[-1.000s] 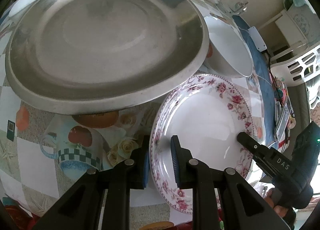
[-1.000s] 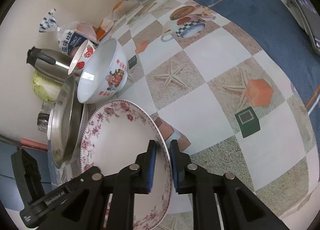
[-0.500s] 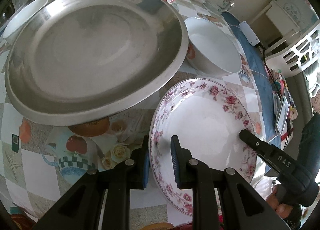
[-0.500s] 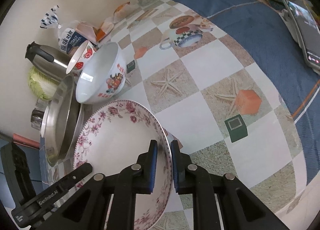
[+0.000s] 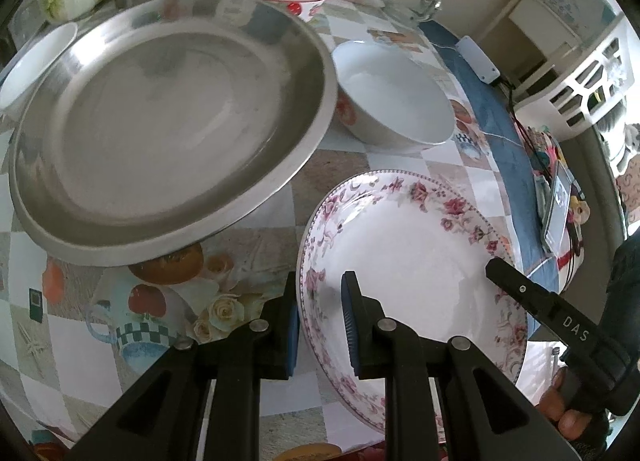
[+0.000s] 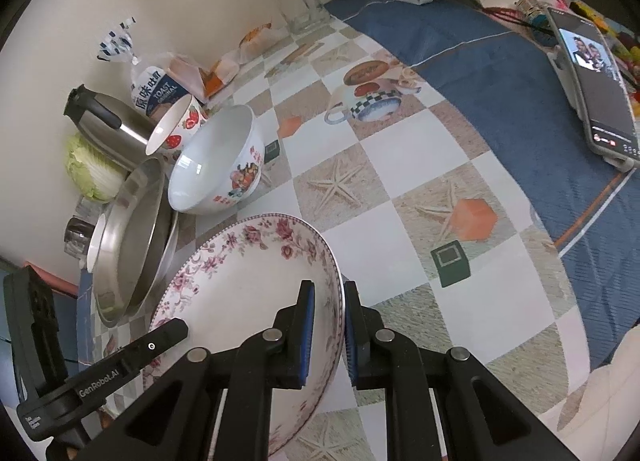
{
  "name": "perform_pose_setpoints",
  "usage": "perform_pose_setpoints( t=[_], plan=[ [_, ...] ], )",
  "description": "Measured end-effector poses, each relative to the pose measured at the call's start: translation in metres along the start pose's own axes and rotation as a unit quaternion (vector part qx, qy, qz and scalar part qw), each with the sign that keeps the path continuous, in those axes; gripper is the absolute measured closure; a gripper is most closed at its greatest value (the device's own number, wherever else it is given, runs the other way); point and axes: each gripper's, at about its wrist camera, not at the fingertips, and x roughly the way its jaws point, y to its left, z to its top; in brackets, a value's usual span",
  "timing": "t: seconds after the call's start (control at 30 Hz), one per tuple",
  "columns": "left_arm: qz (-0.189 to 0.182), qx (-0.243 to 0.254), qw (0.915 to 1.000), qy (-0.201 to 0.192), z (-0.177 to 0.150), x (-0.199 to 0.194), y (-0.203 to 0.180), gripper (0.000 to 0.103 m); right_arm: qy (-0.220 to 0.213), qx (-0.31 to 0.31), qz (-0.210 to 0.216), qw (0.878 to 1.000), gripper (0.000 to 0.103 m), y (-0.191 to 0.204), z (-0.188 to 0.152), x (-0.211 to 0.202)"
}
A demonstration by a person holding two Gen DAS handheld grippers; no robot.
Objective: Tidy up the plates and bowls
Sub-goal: 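Lift and tilt the rose plate up with both tools, then carry the rose plate over the steel basin and lower it inside with both tools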
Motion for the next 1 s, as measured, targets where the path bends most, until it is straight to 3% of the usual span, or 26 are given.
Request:
perform_pose_setpoints(
  t=[0.57, 1.0],
  plan=[
    [-0.021, 0.032, 0.9979, -0.053, 0.003, -0.036, -0.011, 0.083, -0.061, -0.003, 0.009, 0.998, 0.088, 0.008, 0.005, -0.040],
    [-0.043, 0.012, 0.9914, -0.123, 0.022, -0.077, 0.009, 0.083, -0.079, -0.039, 0.019, 0.996, 0.088, 0.051, 0.028, -0.054]
  ],
)
